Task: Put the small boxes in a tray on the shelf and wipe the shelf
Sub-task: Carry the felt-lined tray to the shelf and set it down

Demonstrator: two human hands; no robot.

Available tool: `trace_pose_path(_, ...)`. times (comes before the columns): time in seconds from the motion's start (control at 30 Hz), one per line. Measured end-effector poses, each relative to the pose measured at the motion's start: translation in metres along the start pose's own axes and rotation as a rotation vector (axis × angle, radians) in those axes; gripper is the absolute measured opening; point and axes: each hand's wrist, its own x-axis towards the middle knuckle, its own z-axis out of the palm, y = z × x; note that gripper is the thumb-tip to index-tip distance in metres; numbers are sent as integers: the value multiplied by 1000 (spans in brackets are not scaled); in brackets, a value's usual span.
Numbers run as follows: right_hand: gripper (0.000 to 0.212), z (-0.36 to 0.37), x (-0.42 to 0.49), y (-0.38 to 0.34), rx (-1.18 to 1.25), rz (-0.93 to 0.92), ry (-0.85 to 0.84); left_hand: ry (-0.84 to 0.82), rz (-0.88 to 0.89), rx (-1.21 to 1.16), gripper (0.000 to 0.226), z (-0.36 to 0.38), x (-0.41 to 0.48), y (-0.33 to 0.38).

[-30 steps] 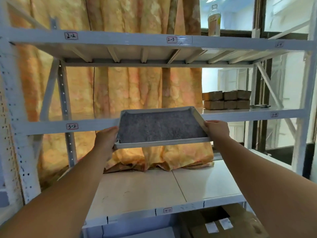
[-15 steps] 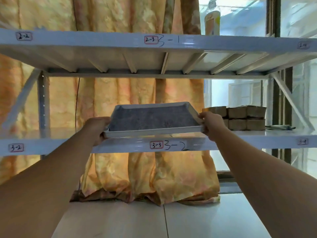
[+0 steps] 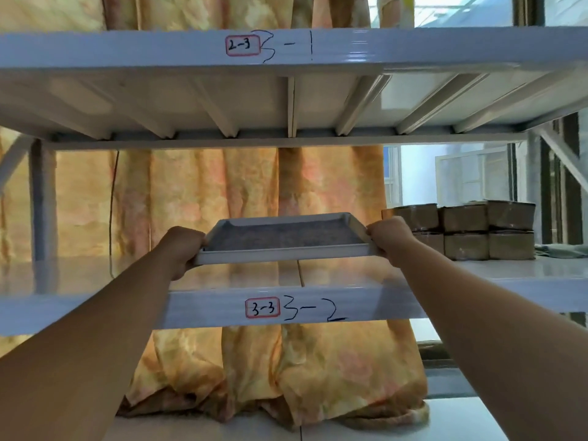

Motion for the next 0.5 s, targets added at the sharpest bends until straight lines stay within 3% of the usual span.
trace_pose_path(0.1,30,0,22,-3,-292,-72,-3,-22,5,142,20,9,15,-2)
trace_pose_path(0.27,31,12,45,-9,-446,8,-44,-115,18,246,53,16,37,-5)
trace_pose_path(0.4,31,27,55,-14,-562,-43,-115,-174,6,352,52,16,49,-4)
trace_pose_path(0.5,18,33,58,-16,-569,21,-142,-225,39,433,32,18,55,-7)
